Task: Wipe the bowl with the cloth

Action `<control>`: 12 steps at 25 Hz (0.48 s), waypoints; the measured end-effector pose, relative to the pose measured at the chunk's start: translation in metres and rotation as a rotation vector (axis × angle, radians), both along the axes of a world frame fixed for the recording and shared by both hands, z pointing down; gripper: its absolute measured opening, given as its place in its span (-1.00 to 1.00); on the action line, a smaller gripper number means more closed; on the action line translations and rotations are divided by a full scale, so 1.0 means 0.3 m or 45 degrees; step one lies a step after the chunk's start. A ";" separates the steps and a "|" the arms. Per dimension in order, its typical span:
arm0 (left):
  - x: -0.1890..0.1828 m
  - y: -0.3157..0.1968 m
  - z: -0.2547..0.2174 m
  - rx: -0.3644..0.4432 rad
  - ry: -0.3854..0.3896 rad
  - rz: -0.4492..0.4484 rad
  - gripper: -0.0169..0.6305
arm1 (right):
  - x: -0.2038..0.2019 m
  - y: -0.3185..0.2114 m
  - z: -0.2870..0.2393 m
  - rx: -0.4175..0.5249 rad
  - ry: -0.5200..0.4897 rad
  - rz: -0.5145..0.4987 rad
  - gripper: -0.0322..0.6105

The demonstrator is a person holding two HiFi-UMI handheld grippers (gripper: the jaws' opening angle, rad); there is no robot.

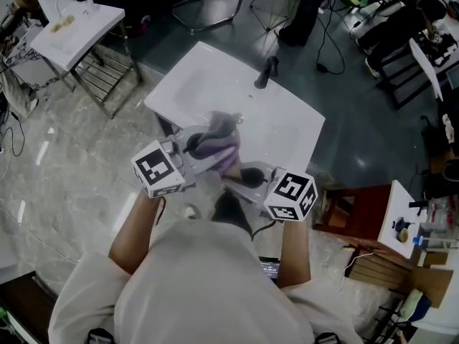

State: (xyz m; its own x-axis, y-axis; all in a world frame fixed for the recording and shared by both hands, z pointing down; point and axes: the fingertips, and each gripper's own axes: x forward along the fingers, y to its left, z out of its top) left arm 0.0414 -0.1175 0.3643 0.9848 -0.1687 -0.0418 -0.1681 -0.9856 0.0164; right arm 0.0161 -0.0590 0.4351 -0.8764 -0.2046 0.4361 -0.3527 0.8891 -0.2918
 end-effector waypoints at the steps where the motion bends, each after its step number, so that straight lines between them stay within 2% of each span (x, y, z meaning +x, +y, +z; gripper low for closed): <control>1: 0.003 -0.003 0.009 0.007 -0.024 0.004 -0.75 | 0.001 0.009 0.003 -0.011 -0.007 -0.010 -0.80; 8: -0.007 -0.038 0.094 -0.059 -0.107 0.055 -0.75 | -0.003 0.077 -0.018 -0.047 -0.097 -0.121 -0.76; 12: -0.031 -0.053 0.154 -0.200 -0.065 0.140 -0.76 | -0.002 0.091 -0.047 -0.056 -0.183 -0.153 -0.77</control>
